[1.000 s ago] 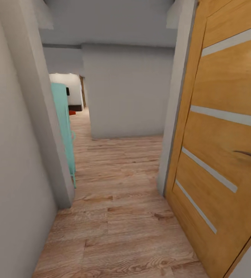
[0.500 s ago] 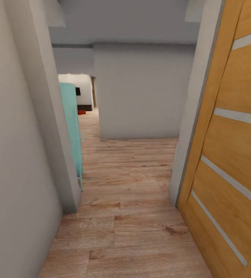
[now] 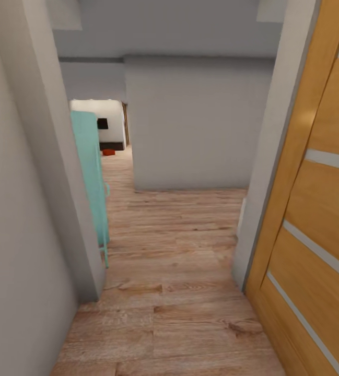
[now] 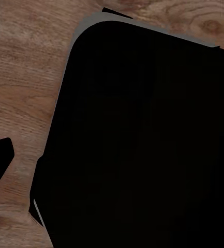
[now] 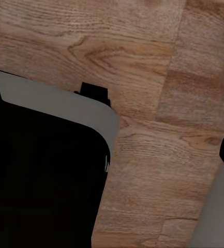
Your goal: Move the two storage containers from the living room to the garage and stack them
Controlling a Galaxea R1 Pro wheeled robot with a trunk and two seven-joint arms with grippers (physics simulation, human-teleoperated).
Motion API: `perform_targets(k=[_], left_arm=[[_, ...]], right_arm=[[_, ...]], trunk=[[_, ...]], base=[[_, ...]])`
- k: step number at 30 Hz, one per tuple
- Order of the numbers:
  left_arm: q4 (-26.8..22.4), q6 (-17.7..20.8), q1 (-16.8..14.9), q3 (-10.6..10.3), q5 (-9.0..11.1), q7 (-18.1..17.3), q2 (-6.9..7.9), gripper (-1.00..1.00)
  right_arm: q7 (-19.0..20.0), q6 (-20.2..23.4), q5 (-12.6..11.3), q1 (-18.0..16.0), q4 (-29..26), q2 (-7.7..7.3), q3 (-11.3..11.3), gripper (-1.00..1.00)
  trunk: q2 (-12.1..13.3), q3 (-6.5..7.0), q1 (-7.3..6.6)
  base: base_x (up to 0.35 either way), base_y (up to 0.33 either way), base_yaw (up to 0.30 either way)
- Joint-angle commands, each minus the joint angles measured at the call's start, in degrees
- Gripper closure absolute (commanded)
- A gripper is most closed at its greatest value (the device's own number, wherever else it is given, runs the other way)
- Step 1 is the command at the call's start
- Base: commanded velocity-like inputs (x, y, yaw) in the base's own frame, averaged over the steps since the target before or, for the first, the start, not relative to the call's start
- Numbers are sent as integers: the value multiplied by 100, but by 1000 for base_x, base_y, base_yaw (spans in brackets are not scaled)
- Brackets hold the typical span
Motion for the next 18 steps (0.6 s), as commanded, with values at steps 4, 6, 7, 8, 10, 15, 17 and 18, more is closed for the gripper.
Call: perform_targets(k=[4,6,7,8,10,15,17,18], left_arm=[[-3,-10,0,26,5,0,-1,-100],[-3,-10,0,26,5,0,-1,-100],[-3,-10,0,26,5,0,-1,-100],[-3,-10,0,26,6,0,-1,-100],[-3,-10,0,25,6,0,-1,-100],[-3,-18,0,25,12,0,21,-100],[-3,-18,0,25,9,0,12,-100],[-3,-19,0,25,8,0,7,-100]], right_arm=[[-6,-32,-47,-7,17,5,49,-100],[-7,-33,-42,-7,17,5,49,-100],[-5,-31,-39,-7,17,5,49,-100],[-4,-30,-38,-7,17,6,49,-100],[0,-29,-37,-7,17,1,49,-100],[1,-28,-48,-7,17,-2,49,-100],[1,-27,-55,-7,17,-7,49,-100],[1,-27,-59,-7,17,-7,49,-100]], trunk=[[-2,-5,3],[-2,-5,3],[-2,-5,3],[-2,-5,3],[-2,-5,3],[-2,-5,3],[-2,-5,3],[-2,-5,3]], base=[[322,0,0],[322,0,0],[322,0,0],[322,0,0],[322,0,0],[322,0,0],[322,0,0],[322,0,0]])
